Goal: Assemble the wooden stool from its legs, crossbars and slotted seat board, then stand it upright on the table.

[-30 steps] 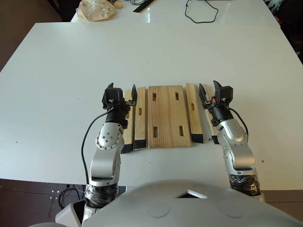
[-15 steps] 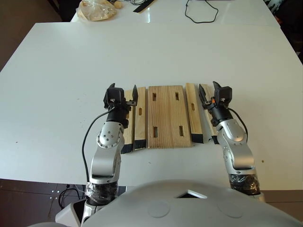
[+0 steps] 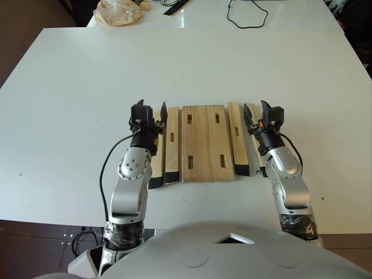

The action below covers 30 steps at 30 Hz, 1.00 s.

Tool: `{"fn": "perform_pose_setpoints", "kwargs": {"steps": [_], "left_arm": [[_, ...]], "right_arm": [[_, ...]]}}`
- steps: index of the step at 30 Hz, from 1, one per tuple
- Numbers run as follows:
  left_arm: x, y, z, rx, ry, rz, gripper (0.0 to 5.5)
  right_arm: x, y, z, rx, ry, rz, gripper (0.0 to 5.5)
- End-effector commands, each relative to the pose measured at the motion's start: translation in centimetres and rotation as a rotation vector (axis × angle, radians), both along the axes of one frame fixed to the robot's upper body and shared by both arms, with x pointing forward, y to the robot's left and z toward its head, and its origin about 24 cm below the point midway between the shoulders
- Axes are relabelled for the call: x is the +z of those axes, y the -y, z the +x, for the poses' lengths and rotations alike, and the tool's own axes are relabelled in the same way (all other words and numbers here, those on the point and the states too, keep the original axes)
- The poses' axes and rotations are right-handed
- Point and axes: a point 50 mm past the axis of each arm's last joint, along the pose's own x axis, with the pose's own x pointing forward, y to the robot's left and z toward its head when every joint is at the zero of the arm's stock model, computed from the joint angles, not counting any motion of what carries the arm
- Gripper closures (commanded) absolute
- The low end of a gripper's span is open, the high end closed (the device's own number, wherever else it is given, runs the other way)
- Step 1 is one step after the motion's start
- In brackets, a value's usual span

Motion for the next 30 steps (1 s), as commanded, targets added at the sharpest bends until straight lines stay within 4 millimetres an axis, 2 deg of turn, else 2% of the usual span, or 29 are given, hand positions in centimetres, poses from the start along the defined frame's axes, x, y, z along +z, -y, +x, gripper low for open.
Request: {"fn": "perform_pose_setpoints", "kwargs": {"steps": [1,3,7,10,13,17,19,25,30], "left_arm": [[0.0,0.0,0.1,-0.006,-0.007,0.007,2.22],[0.3,-0.2,0.0,0.008,0.001,0.002,2.22],[2.3,-0.7,-0.3,0.022,0.036,-0.048,2.22],[3.0,-1.6,-1.8,0.02,-0.041,-0.113,2.22],[2.6,-2.9,-4.1,0.005,-0.173,-0.121,2.22],[0.9,-6.2,-7.3,0.052,-0.402,0.005,2.22],[0.5,-7.0,-8.1,0.034,-0.482,0.043,2.22],[-0.3,-5.3,-8.7,-0.092,-0.562,-0.059,2.22],[-1.0,-5.4,-8.9,-0.081,-0.609,-0.093,2.22]], "right_arm": [[-0.2,-0.1,0.0,-0.005,-0.008,0.006,2.75],[-0.2,-0.1,0.0,-0.003,-0.008,0.006,2.75],[-0.5,0.1,-0.2,-0.016,-0.018,0.0,2.75],[-0.5,0.5,-0.5,-0.052,-0.016,0.0,2.75],[-0.5,1.0,-1.1,-0.112,-0.016,0.006,2.75],[-0.1,1.4,-1.9,-0.173,-0.006,0.017,2.75],[-0.1,1.6,-2.4,-0.202,0.0,0.018,2.75],[-0.3,1.5,-2.7,-0.21,-0.01,0.018,2.75],[-0.5,1.5,-2.6,-0.191,-0.022,0.007,2.75]]}}
